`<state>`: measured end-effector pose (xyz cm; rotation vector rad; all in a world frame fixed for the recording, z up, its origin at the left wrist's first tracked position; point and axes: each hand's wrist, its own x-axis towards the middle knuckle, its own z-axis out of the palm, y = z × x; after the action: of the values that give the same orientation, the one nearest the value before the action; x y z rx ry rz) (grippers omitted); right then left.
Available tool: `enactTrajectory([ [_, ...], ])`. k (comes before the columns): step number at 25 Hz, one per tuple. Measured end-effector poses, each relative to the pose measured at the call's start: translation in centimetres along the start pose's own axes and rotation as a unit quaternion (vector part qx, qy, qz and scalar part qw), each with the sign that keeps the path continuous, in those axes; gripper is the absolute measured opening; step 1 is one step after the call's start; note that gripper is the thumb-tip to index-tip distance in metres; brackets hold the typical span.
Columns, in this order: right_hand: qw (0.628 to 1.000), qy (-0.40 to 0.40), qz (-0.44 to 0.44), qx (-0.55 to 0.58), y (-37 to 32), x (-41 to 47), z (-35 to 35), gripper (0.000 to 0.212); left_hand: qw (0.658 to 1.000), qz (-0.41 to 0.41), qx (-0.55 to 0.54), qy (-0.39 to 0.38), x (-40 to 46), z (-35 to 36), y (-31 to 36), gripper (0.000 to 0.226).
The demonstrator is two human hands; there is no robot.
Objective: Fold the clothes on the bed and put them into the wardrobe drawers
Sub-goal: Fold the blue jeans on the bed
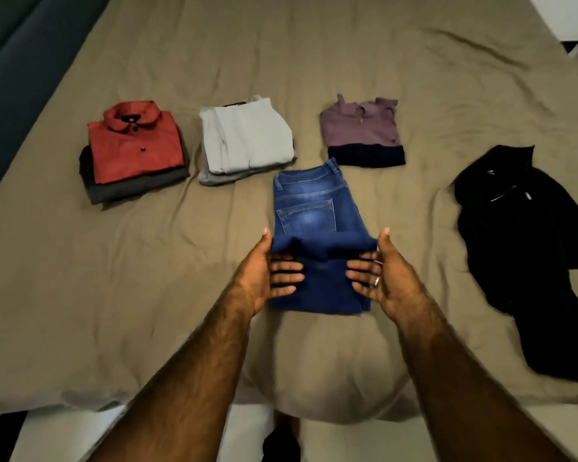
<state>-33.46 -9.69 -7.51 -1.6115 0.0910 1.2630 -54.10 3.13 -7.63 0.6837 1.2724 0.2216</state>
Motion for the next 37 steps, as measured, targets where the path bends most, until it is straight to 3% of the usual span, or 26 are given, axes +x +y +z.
enactTrajectory([
  [1, 0.998, 0.041, 0.011, -0.042, 0.2, 2.9, 0.5, 0.075, 0.996, 0.001, 0.074, 0.057, 2.9, -0.1, 0.3, 0.079],
  [3, 0.975, 0.142, 0.033, -0.169, 2.5, 5.8, 0.2, 0.085, 0.952, 0.017, 0.248, 0.177, 5.8, -1.2, -1.5, 0.078],
  [5, 0.952, 0.193, 0.061, -0.232, 5.5, 6.9, -0.2, 0.104, 0.921, 0.030, 0.346, 0.176, 7.5, -2.1, -4.0, 0.074],
  [6, 0.949, 0.191, 0.063, -0.241, 6.5, 7.7, 0.1, 0.106, 0.923, 0.028, 0.352, 0.156, 8.8, -2.5, -4.8, 0.073],
  [9, 0.956, 0.156, 0.079, -0.237, 5.6, 8.1, 1.1, 0.082, 0.957, -0.010, 0.271, 0.098, 10.6, -2.5, -5.1, 0.056],
  [12, 0.964, 0.101, 0.133, -0.206, 2.4, 7.6, 1.4, 0.059, 0.971, -0.070, 0.222, 0.048, 10.4, -2.5, -3.4, 0.043],
  [14, 0.967, 0.069, 0.142, -0.200, -0.8, 6.9, 1.5, 0.041, 0.976, -0.112, 0.188, 0.004, 9.2, -2.3, -0.5, 0.039],
  [17, 0.984, 0.016, 0.132, -0.116, -6.3, 6.1, 2.6, 0.030, 0.983, -0.158, 0.076, -0.056, 7.3, -1.9, 6.2, 0.037],
  [19, 0.994, -0.007, 0.100, -0.031, -10.6, 6.9, 4.1, 0.032, 0.987, -0.137, -0.043, -0.070, 7.6, -1.2, 11.4, 0.039],
  [21, 0.997, -0.041, 0.029, 0.060, -13.7, 8.7, 5.9, 0.054, 0.983, -0.075, -0.158, -0.052, 9.2, 0.0, 15.2, 0.059],
  [22, 0.996, -0.059, -0.021, 0.065, -15.4, 9.8, 7.2, 0.060, 0.983, -0.036, -0.174, -0.045, 10.8, 0.9, 17.0, 0.070],
  [24, 0.988, -0.058, -0.131, -0.054, -16.0, 11.9, 9.5, 0.067, 0.998, 0.037, -0.041, 0.034, 13.6, 2.8, 18.1, 0.075],
  [26, 0.930, -0.053, -0.205, -0.301, -14.3, 14.5, 10.7, 0.080, 0.967, 0.050, 0.187, 0.165, 16.4, 3.8, 16.8, 0.080],
  [28, 0.821, -0.084, -0.205, -0.526, -11.9, 18.2, 11.0, 0.097, 0.921, -0.007, 0.299, 0.251, 19.0, 4.3, 15.2, 0.096],
  [30, 0.706, -0.096, -0.196, -0.674, -10.1, 20.9, 11.0, 0.112, 0.929, -0.044, 0.242, 0.276, 21.0, 3.8, 14.3, 0.099],
  [33, 0.590, -0.039, -0.255, -0.765, -8.8, 23.2, 11.5, 0.112, 0.974, -0.027, 0.073, 0.215, 24.8, 3.2, 13.5, 0.061],
  [35, 0.533, 0.014, -0.329, -0.779, -7.9, 24.4, 11.1, 0.105, 0.987, -0.040, -0.004, 0.154, 25.4, 3.6, 12.7, 0.038],
  [36, 0.521, 0.036, -0.365, -0.771, -7.5, 24.6, 10.7, 0.096, 0.991, -0.044, -0.035, 0.118, 25.0, 4.0, 12.5, 0.032],
  [37, 0.534, 0.045, -0.402, -0.743, -7.8, 25.0, 10.3, 0.082, 0.993, -0.034, -0.065, 0.089, 24.0, 4.4, 13.1, 0.026],
])
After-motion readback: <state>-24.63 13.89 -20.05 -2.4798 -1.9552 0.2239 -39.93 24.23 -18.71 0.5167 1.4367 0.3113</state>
